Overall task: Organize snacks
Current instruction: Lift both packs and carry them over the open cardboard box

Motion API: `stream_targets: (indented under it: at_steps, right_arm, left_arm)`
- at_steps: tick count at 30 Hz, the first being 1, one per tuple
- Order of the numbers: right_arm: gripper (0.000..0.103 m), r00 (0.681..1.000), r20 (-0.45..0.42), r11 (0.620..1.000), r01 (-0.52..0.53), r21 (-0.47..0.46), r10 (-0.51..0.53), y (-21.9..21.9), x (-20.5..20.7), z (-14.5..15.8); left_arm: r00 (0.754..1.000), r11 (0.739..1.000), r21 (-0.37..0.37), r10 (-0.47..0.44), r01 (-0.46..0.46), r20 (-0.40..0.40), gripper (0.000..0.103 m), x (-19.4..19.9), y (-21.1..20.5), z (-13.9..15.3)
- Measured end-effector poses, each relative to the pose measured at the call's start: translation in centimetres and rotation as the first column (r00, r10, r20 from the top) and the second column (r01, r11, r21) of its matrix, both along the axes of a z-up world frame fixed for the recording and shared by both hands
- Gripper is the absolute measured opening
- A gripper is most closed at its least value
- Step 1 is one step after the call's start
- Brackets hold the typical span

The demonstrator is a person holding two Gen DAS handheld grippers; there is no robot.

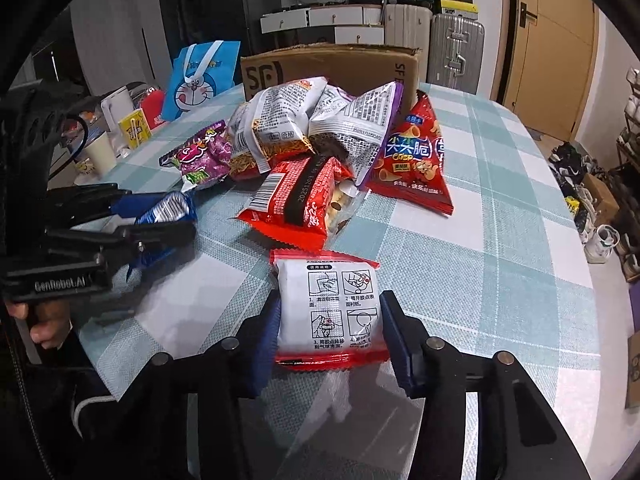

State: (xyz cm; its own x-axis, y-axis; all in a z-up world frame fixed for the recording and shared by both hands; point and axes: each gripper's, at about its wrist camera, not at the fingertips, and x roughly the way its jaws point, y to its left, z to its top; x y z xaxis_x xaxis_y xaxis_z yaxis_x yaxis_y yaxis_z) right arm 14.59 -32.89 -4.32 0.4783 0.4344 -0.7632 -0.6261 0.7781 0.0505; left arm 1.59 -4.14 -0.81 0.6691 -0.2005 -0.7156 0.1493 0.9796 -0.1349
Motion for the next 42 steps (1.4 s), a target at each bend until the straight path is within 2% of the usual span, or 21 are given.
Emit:
stream_targets:
  at_steps: [6,11,21,32,42]
  right_arm:
    - [0.048,0.999,0.039,0.999,0.017,0.047,-0.019,-1.6,-1.1,1.4]
    - [0.048,0.995,0.086,0.991,0.045,0.130,-0.057,-3.0,-1.8,3.8]
    - [0.048,0.982,0.169,0.972,0.047,0.231,-0.088,-1.8,0.0,7.3]
    - [0.048,0.975,0.188,0.948,0.054,0.314,-0.118,-0.6,3.8,10.0]
    - [0.048,0.976,0.182,0.946,0.058,0.318,-0.121,1.5,8.9,11.7]
  left_arm:
    - [0.998,0.999,-0.036,0.021,-0.019,0.054,0.041,-1.0,1.3,2.1]
    - [0.994,0.998,-0.048,0.045,-0.040,0.104,0.041,-1.1,1.8,4.0]
    - [0.974,0.995,-0.041,0.103,-0.096,0.204,0.041,-0.5,3.3,7.6]
    - [0.952,0.986,-0.046,0.169,-0.162,0.254,0.041,2.9,5.8,11.0]
    - [0.939,0.981,-0.034,0.194,-0.192,0.283,0.041,8.4,7.1,13.3]
